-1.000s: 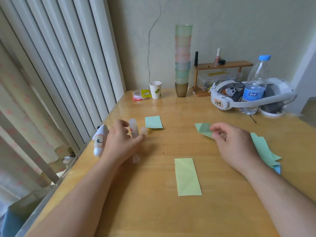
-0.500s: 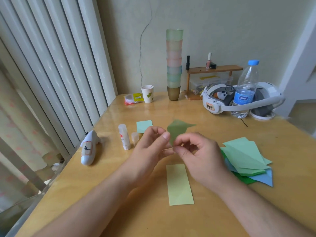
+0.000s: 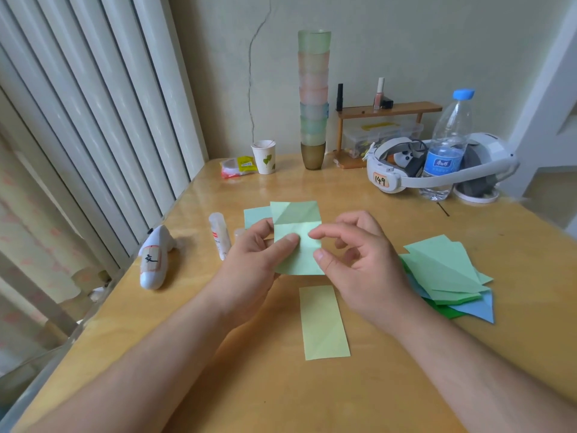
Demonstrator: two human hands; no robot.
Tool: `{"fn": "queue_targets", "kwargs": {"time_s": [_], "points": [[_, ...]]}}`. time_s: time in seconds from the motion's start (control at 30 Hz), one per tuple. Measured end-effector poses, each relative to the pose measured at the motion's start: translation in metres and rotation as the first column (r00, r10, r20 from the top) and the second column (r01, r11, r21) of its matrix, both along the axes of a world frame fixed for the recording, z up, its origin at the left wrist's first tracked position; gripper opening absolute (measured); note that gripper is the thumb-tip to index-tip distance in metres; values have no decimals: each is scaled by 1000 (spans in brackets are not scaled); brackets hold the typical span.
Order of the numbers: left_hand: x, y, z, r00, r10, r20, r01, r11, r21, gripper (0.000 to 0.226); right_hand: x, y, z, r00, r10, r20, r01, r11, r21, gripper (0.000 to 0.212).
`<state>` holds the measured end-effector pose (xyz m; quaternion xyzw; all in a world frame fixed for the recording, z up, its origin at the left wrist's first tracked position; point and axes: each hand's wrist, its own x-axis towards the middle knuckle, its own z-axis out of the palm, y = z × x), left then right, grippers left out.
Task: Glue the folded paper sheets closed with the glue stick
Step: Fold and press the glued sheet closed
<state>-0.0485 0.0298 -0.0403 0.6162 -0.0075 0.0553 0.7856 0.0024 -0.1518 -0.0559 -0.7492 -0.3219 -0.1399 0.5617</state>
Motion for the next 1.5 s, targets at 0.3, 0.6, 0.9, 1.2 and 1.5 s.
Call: {"fn": "queue_targets", "kwargs": {"time_s": [0.3,0.6,0.9,1.2,1.5], "points": [[-1,7,-17,978,72,193,-134,935,329,44,0,-5,-4,887,131,-444,-124,991,43,61],[-13,17,-10,989,-149,21,118,852,510,41,5,-29,27,811,188,-554,-323,933,-157,61],[-16,21,-10,957,-272,-105,274,720,638,54,-1,-43,5,753,299,-586,-442,890,-114,63],[-17,20,-11,938,-316,-142,326,666,671,58,-7,-46,10,791,230,-567,-470,823,-320,51],[-17,18,-13,936,-326,-134,326,658,679,57,-8,-43,13,835,196,-515,-416,836,-357,40]]}}
